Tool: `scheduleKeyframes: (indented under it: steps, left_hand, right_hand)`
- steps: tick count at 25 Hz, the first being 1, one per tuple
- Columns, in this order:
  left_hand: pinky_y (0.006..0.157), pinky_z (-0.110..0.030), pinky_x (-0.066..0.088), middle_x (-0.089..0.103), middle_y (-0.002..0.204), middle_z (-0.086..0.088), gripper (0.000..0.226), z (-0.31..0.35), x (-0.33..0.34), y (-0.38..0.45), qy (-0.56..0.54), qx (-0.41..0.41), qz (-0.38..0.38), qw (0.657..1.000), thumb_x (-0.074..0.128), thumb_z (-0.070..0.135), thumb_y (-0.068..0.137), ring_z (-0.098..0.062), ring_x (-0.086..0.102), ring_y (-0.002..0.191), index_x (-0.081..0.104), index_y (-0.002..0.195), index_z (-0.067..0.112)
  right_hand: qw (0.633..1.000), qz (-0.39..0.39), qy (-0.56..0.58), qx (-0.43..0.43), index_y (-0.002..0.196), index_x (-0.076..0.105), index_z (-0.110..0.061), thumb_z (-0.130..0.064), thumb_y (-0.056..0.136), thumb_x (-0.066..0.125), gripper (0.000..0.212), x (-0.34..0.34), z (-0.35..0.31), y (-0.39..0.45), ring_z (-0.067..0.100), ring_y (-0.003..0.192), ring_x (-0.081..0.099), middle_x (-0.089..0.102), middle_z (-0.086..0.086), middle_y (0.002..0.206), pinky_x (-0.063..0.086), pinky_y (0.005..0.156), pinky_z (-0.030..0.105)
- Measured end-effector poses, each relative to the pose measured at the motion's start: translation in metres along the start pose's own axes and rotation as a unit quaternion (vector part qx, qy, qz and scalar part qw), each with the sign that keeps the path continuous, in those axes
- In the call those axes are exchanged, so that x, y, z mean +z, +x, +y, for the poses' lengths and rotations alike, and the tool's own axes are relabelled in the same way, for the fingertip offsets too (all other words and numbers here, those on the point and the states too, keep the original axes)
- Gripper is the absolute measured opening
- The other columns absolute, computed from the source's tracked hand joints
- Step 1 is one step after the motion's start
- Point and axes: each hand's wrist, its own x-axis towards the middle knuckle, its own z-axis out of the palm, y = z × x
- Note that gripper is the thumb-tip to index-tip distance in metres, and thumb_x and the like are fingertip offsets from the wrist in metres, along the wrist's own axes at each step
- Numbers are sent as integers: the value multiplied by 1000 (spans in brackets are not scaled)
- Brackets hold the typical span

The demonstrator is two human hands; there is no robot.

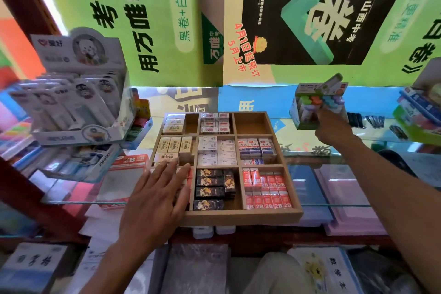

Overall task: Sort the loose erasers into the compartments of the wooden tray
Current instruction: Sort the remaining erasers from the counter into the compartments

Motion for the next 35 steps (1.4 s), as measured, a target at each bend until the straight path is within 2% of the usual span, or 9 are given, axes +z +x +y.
scheduleKeyframes:
  steps: [4, 7, 9, 12, 17, 21, 24, 30, 35]
  left_hand:
    - [118, -46, 27, 30, 159, 2, 63, 0, 0, -1, 2, 4, 1, 1000, 9, 52, 96, -16, 25, 148, 30, 152, 30]
    - [118, -45, 27, 30, 159, 2, 62, -1, 1, -1, -5, 2, 7, 1000, 11, 52, 96, -16, 26, 148, 29, 151, 30]
    - [117, -46, 29, 31, 159, 0, 62, -2, 1, -1, 7, 10, 1, 1000, 9, 51, 97, -18, 27, 147, 28, 151, 27]
    - [117, -47, 29, 31, 158, 0, 61, -3, 1, -2, 13, 12, -2, 1000, 9, 51, 97, -18, 27, 147, 27, 151, 28]
    - [121, -41, 19, 26, 160, 5, 65, 2, -1, -1, -7, -7, -1, 1000, 7, 54, 93, -13, 21, 149, 26, 152, 32]
    - [123, -41, 16, 22, 162, 6, 69, 3, -5, -2, -12, -10, -6, 1000, 3, 55, 91, -13, 17, 150, 25, 153, 34]
    - [123, -39, 13, 22, 162, 7, 70, 4, -5, -2, -19, -14, -6, 1000, 2, 56, 91, -12, 16, 150, 26, 153, 35]
    - [123, -35, 6, 16, 164, 8, 72, 2, -5, -1, -17, -16, -12, 1000, -3, 57, 90, -10, 10, 151, 21, 155, 38]
    - [123, -34, 6, 14, 164, 9, 74, 5, -6, -3, -30, -25, -12, 999, -4, 57, 87, -9, 8, 151, 17, 155, 36]
  right_hand:
    - [991, 63, 112, -20, 127, 55, -31, 0, 89, 51, 49, 0, 1, -7, 34, 102, 61, 62, 8, 114, 51, 76, 38]
    - [921, 154, 356, 15, 117, 65, -21, -15, 91, 67, 27, -13, -16, -24, 20, 91, 67, 68, -4, 103, 56, 70, 36]
    - [835, 106, 538, 51, 112, 67, -17, -23, 85, 77, 29, -23, -42, -44, 11, 79, 65, 71, -5, 97, 51, 55, 26]
    - [709, -18, 701, 72, 106, 69, -15, -10, 87, 71, 20, -32, -77, -75, 13, 61, 62, 72, 1, 81, 51, 50, 23]
    - [635, -161, 753, 63, 97, 64, -10, -4, 94, 53, 12, -44, -113, -113, 22, 60, 68, 70, 8, 76, 59, 57, 30]
    - [659, -179, 730, 40, 98, 66, -14, -3, 86, 65, 17, -49, -133, -133, 16, 73, 68, 74, 6, 90, 53, 60, 28]
    - [688, -195, 699, 9, 101, 70, -18, -12, 75, 73, 26, -49, -142, -145, 14, 59, 57, 68, 7, 87, 46, 51, 26]
    - [680, -258, 685, -49, 101, 64, -11, -11, 82, 69, 19, -47, -154, -166, 18, 64, 61, 66, 10, 85, 51, 47, 27]
    - [767, -196, 609, -48, 99, 62, -13, 2, 87, 67, 20, -50, -158, -172, 18, 62, 65, 70, 13, 87, 51, 49, 24]
